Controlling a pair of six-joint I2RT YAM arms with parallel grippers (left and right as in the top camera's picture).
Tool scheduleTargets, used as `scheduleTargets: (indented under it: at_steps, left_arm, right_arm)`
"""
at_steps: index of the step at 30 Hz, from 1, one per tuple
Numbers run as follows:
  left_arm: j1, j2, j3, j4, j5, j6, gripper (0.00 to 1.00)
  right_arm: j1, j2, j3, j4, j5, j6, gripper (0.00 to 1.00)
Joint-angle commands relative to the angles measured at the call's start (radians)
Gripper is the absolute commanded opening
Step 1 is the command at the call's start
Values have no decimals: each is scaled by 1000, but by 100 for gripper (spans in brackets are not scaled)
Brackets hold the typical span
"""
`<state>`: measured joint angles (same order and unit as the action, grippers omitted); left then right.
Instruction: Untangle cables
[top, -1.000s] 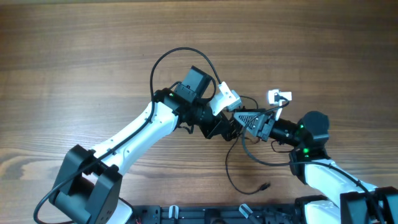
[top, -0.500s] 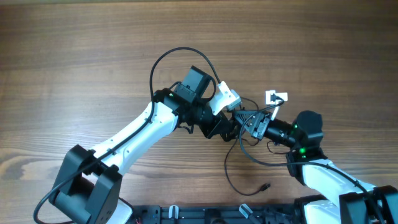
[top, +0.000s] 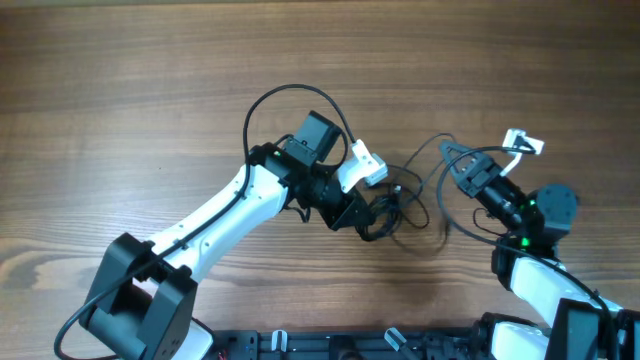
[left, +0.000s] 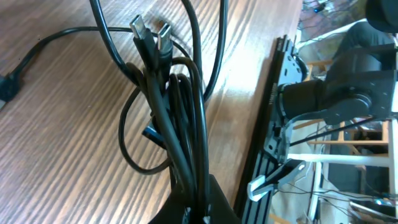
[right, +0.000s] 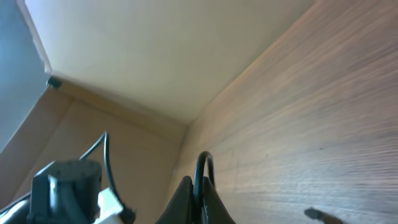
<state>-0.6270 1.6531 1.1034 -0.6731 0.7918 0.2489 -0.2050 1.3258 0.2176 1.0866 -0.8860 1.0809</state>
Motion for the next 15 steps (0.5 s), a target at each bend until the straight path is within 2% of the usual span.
scheduleTargets:
  at_steps: [1, 7, 9, 15]
  left_arm:
    - [-6, -15, 10, -10, 38, -2, 4]
    - [6, -15, 10, -43, 37, -2, 4]
    - [24, -15, 10, -41, 37, -3, 4]
    - [113, -15, 10, 4, 38, -63, 4]
  right_arm:
    - [-37, 6, 3, 10, 43, -41, 4]
    - [-146, 6, 3, -100, 172, -60, 8]
    - [-196, 6, 3, -153, 179, -60, 16]
    - [-273, 6, 3, -325, 179, -116, 18]
